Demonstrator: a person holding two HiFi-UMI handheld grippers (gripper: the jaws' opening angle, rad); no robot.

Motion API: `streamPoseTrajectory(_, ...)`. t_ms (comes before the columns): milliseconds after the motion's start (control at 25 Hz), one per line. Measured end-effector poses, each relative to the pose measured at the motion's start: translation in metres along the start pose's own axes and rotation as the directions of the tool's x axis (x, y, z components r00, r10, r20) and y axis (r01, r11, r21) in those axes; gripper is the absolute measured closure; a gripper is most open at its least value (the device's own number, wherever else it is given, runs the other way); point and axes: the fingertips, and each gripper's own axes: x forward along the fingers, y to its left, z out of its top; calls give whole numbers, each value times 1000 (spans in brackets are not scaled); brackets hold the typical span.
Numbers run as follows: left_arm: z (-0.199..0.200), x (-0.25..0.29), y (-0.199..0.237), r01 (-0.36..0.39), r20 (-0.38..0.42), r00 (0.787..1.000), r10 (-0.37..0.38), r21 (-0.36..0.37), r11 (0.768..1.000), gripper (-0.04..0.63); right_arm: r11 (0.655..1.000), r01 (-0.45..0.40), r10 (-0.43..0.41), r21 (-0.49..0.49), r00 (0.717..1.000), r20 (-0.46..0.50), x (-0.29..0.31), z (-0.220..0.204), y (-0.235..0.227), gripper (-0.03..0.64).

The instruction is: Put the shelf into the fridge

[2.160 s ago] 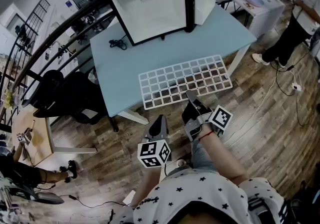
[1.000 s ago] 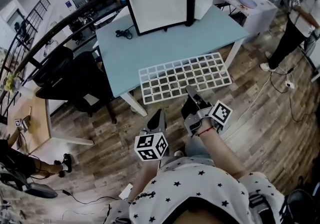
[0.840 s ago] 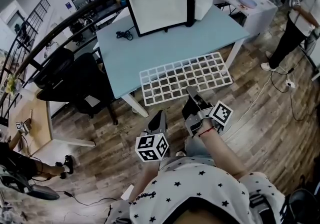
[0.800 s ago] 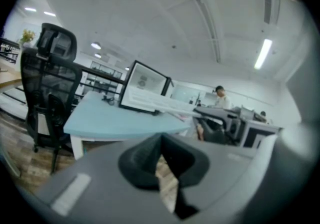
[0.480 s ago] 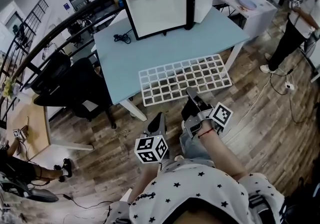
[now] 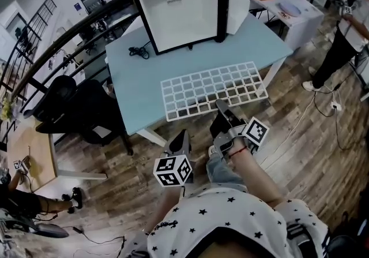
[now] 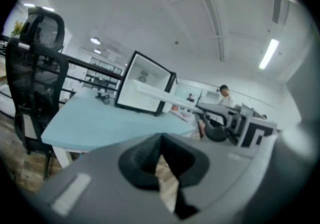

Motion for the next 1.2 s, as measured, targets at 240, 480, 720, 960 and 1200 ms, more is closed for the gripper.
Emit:
streamPoseTrajectory(240,22,35,8,-15,5,1000,16,-19,1000,589,1000,3,-3,-4,999,-33,43,22,0,577)
streamPoseTrajectory(480,37,70,16,-32,8,999,33,-38,999,589,1000,14,-13,18,998,-60,80,40,-9,577)
streamPoseTrajectory(720,51,106,22,-56,28,998,58,-74,996,589,1000,4,-2,25,996,-88,118,64,-16,577)
streamPoseTrajectory(960,64,140,31,-83,48,995,88,-92,992,589,999,-17,21,37,994,-108,155,85,-23,577)
streamPoseTrajectory(1200,73,166,38,-115,63,990,122,-110,987,589,999,-19,24,41,991,-133,184,103,-31,577)
